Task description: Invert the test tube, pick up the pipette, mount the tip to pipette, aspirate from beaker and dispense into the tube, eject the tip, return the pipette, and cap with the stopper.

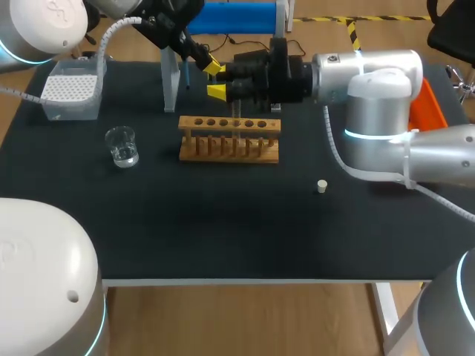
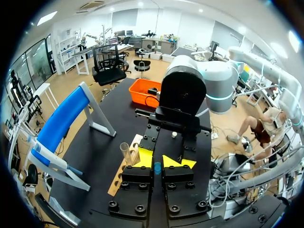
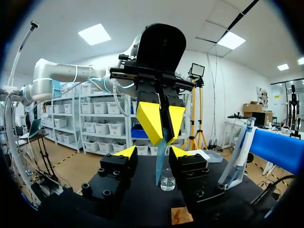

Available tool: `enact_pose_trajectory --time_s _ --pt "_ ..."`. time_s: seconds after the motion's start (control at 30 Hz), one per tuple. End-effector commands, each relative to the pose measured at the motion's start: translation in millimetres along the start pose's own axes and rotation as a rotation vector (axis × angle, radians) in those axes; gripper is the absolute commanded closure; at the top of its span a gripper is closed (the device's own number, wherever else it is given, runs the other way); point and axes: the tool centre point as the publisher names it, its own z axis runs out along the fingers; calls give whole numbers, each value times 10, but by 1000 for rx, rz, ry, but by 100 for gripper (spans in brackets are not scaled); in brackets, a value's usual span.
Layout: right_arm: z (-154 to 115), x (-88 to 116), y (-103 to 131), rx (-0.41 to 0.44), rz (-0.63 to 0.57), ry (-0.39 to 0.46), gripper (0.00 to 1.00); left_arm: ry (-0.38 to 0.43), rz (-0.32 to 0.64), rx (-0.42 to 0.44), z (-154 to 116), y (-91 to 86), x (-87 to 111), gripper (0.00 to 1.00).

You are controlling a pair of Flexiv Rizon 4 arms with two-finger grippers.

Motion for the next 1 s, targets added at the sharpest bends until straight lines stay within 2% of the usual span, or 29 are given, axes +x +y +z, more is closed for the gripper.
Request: enact_pose_trajectory --time_s 0.03,1.0 --pt "30 -22 -14 3 0 2 57 1 -1 -4 -12 -3 2 100" --pt "-11 -119 -37 -9 15 61 65 1 -1 -4 -12 -3 2 100"
